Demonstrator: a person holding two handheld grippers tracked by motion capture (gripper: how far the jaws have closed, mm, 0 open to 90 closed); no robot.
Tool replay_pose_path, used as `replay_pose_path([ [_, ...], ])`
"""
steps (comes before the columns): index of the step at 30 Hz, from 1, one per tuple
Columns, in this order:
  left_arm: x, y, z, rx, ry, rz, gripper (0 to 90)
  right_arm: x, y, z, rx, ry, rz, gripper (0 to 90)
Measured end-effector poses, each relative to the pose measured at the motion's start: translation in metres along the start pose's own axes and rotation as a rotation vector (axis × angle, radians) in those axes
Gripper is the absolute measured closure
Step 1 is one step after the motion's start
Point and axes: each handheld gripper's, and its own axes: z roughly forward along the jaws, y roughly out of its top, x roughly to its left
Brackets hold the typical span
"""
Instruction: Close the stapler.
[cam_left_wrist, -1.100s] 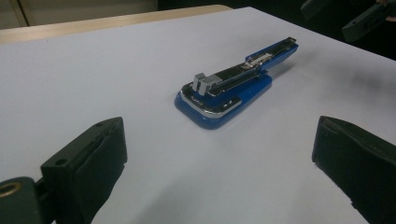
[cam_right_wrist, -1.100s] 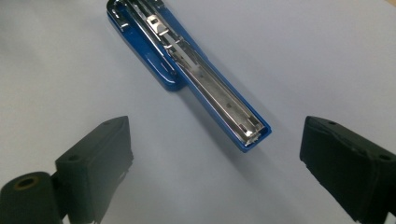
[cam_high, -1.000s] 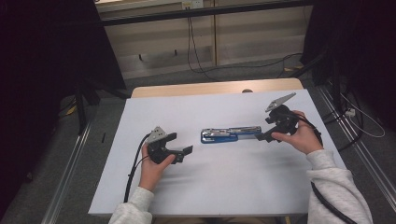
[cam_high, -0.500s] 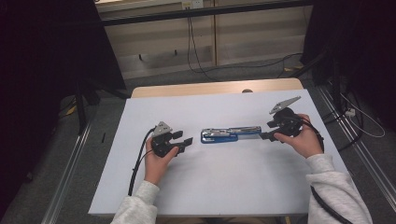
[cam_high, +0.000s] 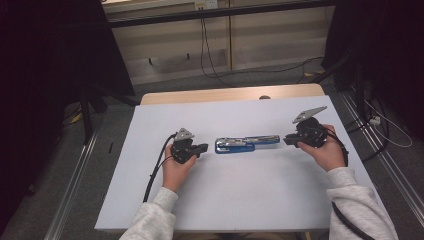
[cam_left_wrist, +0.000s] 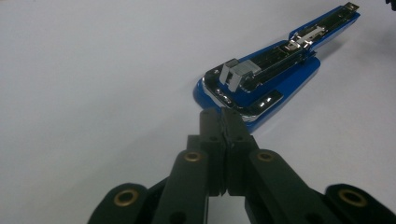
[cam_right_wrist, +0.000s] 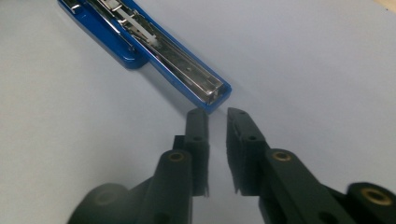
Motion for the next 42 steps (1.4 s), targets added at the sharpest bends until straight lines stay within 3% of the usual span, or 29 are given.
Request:
replay_pose_path([
  [6, 0.001, 0.002, 0.007, 0.022, -0.003, 0.001, 90.0, -0.001, -0.003, 0.007, 0.006, -0.015, 0.006, 90.0],
  [14, 0.000, 0.003, 0.017, 0.038, -0.009, -0.005, 90.0, 0.002, -0.004, 0.019, 0.034, -0.034, -0.013, 90.0],
  [26, -0.002, 0.005, 0.023, 0.068, -0.004, 0.012, 90.0, -0.004, -0.009, 0.025, 0.037, -0.044, 0.018, 90.0],
  [30, -0.004, 0.005, 0.024, 0.091, -0.008, 0.021, 90.0, -0.004, -0.009, 0.028, 0.042, -0.038, 0.015, 90.0],
  [31, -0.005, 0.004, 0.026, 0.080, -0.004, 0.006, 90.0, -0.004, -0.008, 0.028, 0.047, -0.039, 0.018, 90.0],
  [42, -0.004, 0.006, 0.030, 0.098, 0.002, 0.016, 90.0, -0.001, -0.004, 0.035, 0.057, -0.032, 0.001, 90.0],
])
